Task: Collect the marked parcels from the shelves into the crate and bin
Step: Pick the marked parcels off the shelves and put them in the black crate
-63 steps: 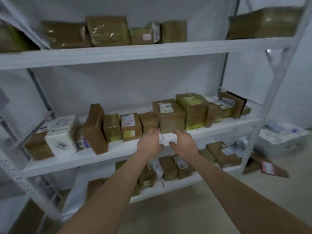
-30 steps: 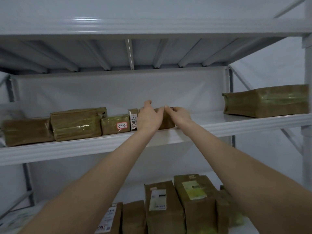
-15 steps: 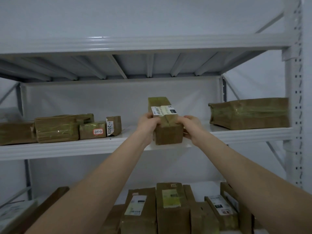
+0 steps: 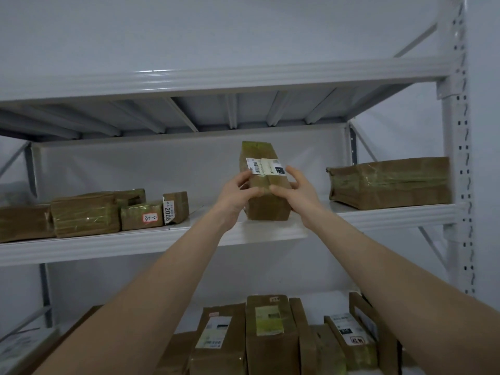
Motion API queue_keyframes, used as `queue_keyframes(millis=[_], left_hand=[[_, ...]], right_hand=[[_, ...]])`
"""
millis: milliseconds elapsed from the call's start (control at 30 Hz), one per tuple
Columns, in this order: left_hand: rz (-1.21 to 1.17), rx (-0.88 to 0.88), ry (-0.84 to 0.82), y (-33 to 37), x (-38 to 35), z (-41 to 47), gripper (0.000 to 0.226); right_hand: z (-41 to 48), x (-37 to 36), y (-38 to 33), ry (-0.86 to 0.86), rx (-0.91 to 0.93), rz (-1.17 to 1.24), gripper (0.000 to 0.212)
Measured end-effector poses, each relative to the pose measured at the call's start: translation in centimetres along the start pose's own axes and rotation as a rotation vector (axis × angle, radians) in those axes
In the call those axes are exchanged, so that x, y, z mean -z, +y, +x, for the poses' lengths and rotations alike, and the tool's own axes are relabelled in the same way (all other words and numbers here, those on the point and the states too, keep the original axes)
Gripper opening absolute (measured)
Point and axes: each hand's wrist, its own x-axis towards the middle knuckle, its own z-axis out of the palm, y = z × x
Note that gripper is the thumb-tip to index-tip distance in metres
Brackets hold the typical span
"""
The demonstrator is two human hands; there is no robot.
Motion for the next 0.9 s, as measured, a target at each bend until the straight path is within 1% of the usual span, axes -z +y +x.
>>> queue_keyframes(millis=[67, 100, 233, 367, 433, 500, 567, 600, 667, 700, 767, 800, 900], left_hand=[[0.066, -0.002, -0.015, -0.3, -0.1, 1.1, 0.062], [0.105, -0.002, -0.025, -0.5, -0.4, 1.5, 0.06], [0.163, 0.014, -0.035, -2.6, -2.5, 2.9, 0.058], [0.16, 0.005, -0.057, -3.7, -3.8, 3.3, 0.057], [0.287, -0.046, -0.065, -3.4, -3.4, 2.6, 0.054], [0.522, -0.127, -0.03, -3.4, -1.9, 2.4, 0.05], [0.737, -0.207, 0.064, -3.4, 0.5, 2.5, 0.048], [0.811, -0.245, 0.123, -3.4, 1.9, 2.7, 0.047], [0.923, -0.313, 0.252, -3.0, 4.8, 2.8, 0.047], [0.962, -0.341, 0.32, -2.7, 6.3, 2.8, 0.048], [0.998, -0.354, 0.447, -2.2, 9.4, 2.8, 0.049], [1.012, -0.328, 0.491, -2.0, 11.0, 2.9, 0.049], [1.076, -0.161, 0.545, -1.9, 15.4, 3.2, 0.048]], right_hand=[[0.4, 0.6, -0.2, -0.097, 0.045, -0.157, 0.062], [0.9, 0.8, -0.1, -0.105, 0.053, -0.24, 0.059], [3.0, 1.5, 1.2, 0.013, 0.101, -0.629, 0.049], [4.2, 2.2, 2.3, 0.079, 0.101, -0.878, 0.041], [4.4, 2.2, 2.7, 0.149, 0.078, -1.08, 0.039], [4.5, 1.4, 3.0, 0.226, 0.097, -1.268, 0.04], [4.5, -0.4, 2.7, 0.251, 0.209, -1.252, 0.043], [4.4, -1.7, 2.3, 0.225, 0.279, -1.206, 0.046], [4.1, -4.9, 1.4, 0.107, 0.38, -1.107, 0.05], [3.9, -6.8, 1.1, 0.036, 0.393, -1.054, 0.052], [4.0, -10.7, 0.8, -0.101, 0.352, -0.924, 0.055], [4.2, -12.7, 0.7, -0.163, 0.314, -0.849, 0.058], [5.0, -18.2, 0.9, -0.312, 0.243, -0.641, 0.066]])
